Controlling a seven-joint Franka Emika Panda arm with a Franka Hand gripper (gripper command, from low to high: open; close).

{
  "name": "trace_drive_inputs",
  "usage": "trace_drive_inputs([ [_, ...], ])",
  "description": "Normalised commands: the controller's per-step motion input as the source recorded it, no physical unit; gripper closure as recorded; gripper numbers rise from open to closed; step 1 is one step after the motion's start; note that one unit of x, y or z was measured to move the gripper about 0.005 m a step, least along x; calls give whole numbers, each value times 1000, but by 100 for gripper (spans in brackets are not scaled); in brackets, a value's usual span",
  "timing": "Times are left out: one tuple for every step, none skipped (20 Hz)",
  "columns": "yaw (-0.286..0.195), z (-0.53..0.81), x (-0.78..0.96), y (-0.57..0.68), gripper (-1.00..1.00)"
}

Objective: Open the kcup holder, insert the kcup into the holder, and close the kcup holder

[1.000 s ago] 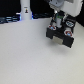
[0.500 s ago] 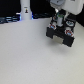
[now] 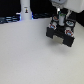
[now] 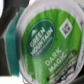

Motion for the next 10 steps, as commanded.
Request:
trace_drive_inputs([
  [12, -176, 0, 45, 100],
  [-14, 155, 416, 285, 100],
  [10, -51, 11, 63, 100],
  [0, 9, 0, 0, 100],
  [0, 109, 74, 0, 100],
  [0, 211, 171, 3, 100],
  [0, 294, 246, 40, 100],
  [0, 431, 309, 51, 100],
  [0, 451, 366, 74, 100],
  [-5, 531, 391, 94, 100],
])
